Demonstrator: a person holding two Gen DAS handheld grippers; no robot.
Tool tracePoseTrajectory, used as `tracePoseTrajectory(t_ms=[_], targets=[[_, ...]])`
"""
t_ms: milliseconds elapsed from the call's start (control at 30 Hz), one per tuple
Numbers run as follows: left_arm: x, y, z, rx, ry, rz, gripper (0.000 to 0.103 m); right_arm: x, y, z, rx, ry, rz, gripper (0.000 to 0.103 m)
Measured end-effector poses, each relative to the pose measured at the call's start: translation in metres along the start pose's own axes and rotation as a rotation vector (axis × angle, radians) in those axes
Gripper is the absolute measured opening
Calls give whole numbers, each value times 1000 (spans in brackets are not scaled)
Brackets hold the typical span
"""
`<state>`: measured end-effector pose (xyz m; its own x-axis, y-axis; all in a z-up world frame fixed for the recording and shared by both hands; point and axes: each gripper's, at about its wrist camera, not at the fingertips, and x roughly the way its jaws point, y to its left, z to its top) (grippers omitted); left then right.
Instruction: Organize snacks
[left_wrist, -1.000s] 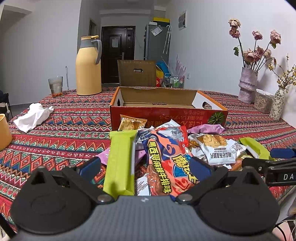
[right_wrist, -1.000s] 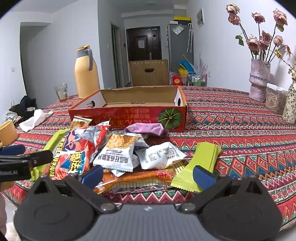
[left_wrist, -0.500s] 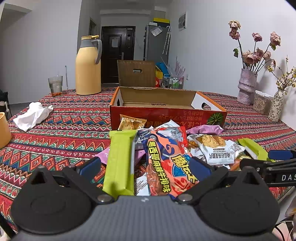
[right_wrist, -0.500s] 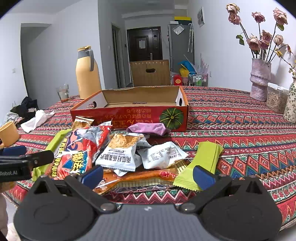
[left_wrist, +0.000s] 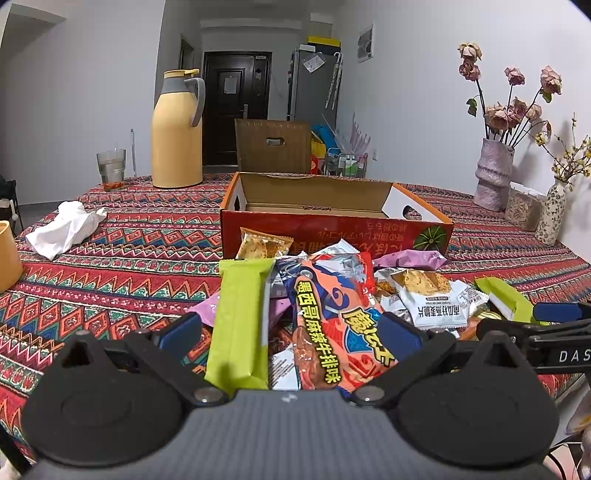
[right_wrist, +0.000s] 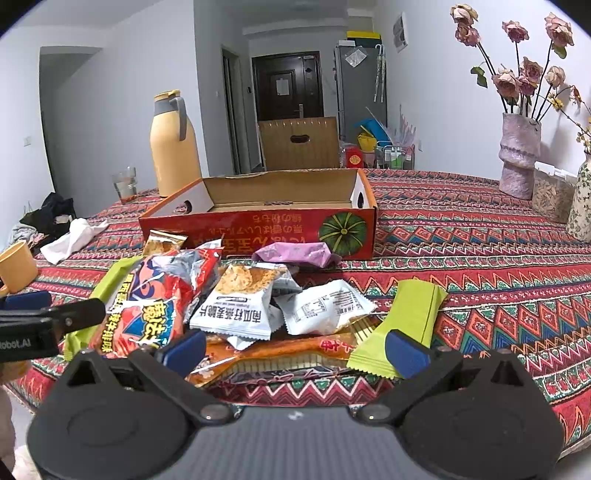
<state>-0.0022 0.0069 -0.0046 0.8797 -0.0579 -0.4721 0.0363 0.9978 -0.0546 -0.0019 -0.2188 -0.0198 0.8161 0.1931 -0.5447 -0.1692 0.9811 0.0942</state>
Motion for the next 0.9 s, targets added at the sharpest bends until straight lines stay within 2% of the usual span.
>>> tracePoseTrajectory(t_ms=[900], targets=[[1,-1,0,-1,0,-1,103,1,-4,0,10,3,-4,103]])
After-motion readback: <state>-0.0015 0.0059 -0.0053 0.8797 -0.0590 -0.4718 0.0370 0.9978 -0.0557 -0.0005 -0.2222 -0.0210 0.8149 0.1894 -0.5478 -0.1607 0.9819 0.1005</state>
